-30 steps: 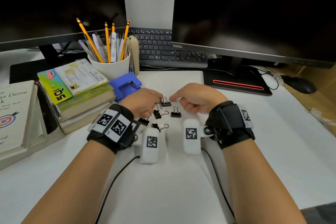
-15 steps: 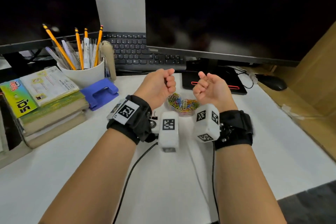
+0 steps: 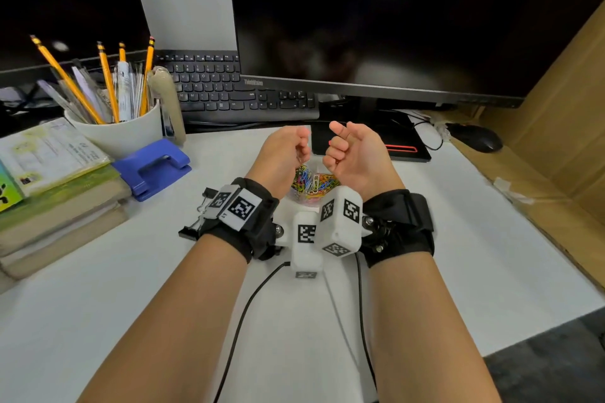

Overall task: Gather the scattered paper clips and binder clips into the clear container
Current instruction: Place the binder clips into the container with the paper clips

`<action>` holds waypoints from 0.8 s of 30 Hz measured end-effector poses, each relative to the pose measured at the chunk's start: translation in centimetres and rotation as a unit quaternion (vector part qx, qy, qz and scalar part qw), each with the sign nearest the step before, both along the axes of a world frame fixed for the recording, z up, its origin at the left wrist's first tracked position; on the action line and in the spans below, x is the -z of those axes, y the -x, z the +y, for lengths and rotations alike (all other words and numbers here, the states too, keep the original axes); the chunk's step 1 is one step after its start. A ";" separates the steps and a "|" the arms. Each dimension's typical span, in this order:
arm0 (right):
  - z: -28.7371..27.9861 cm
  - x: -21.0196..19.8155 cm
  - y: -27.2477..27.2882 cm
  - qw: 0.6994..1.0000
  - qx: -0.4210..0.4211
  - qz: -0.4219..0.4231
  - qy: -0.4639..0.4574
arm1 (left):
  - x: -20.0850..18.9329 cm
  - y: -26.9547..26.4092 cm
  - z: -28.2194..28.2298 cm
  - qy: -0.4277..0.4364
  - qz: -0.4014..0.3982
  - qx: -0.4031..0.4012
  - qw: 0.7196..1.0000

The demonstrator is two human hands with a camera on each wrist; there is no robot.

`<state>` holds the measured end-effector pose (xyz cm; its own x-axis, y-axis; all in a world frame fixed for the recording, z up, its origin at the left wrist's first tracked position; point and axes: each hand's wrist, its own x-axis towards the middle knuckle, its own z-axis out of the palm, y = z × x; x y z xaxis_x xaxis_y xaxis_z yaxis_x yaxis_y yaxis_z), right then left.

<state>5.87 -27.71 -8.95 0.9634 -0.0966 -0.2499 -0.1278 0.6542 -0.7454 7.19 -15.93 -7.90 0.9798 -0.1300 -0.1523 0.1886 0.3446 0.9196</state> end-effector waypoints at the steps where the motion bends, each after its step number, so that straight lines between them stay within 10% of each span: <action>1: 0.0 0.0 0.0 1.000 0.000 0.000 0.003 | 0.1 0.0 0.0 0.003 0.002 0.007 1.000; 24: 0.1 -0.1 0.4 0.990 -0.045 -0.044 0.124 | 2.0 0.0 1.9 -0.097 -0.130 0.080 0.984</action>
<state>5.50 -27.63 -8.85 0.9880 -0.0563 -0.1440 -0.1051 0.4387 -0.8925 7.17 -14.05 -9.86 0.9585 -0.2781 0.0630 -0.0233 0.1438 0.9893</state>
